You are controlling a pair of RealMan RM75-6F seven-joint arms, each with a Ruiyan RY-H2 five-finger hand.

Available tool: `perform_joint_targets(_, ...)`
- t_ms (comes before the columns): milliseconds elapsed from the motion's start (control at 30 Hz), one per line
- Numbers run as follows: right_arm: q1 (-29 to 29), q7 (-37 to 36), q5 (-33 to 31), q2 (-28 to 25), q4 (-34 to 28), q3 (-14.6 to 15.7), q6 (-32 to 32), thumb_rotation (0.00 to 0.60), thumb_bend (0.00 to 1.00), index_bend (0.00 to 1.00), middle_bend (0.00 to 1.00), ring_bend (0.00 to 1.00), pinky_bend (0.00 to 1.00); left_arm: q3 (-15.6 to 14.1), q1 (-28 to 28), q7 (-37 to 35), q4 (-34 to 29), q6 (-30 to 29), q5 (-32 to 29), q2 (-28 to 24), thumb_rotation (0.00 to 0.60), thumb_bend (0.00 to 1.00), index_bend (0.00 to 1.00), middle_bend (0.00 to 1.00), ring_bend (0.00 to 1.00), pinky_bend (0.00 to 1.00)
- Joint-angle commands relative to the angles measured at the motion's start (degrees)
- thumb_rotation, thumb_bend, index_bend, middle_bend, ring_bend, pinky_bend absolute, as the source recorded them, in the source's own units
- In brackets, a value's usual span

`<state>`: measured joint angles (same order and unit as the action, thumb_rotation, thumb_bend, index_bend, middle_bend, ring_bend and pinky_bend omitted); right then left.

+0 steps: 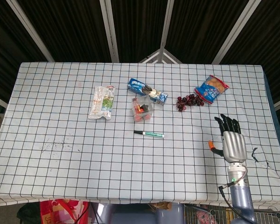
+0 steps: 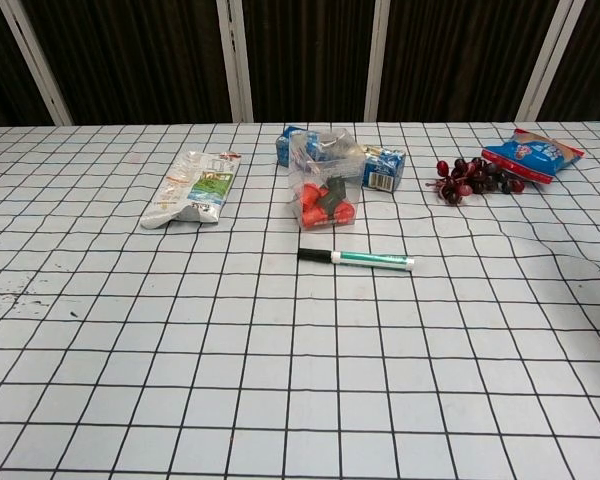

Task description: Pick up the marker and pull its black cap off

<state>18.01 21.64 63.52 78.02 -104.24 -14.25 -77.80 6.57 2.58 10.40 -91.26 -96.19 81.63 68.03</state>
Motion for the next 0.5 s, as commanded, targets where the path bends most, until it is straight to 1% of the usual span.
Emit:
perform_joint_targets(33,2.8,2.3,-2.9,2.4,-1.3,-1.6,2.4,0.6,0.33,0.21,0.08,0.05,0.0,-0.1,-0.2,0.4,0.0,0.1,0.2,0.3,0.6,0.5,0.05,0.0,0.0,0.01)
perform_joint_targets(133,6.0,5.8,-6.1,5.3,-1.7,-2.6,4.6,0.6,0.33,0.23,0.07,0.05,0.0,-0.1,-0.3,0.6,0.6,0.6,-0.1,0.6,0.6,0.5,0.05,0.0,0.0,0.01)
perform_joint_targets(267,11.0,13.2,-11.3,10.3,-0.3,-3.7,5.9,0.6,0.33,0.27,0.07,0.05,0.0,0.0,-0.4,0.0,2.0,1.3,-1.0,1.1,0.6,0.5,0.05,0.0,0.0,0.01)
perform_joint_targets(367,15.2,17.7,-16.6,15.1,2.5,-5.4,6.8,0.6,0.33,0.3,0.07,0.05,0.0,0.0,-0.3,-1.1,3.8,1.9,-1.7,1.5,0.6,0.5,0.05,0.0,0.0,0.01)
perform_joint_targets(500,19.1,20.6,-22.0,19.5,6.4,-7.1,7.8,0.6,0.33,0.32,0.07,0.05,0.0,0.1,0.0,-2.9,6.4,2.6,-2.8,1.9,0.6,0.5,0.05,0.0,0.0,0.01)
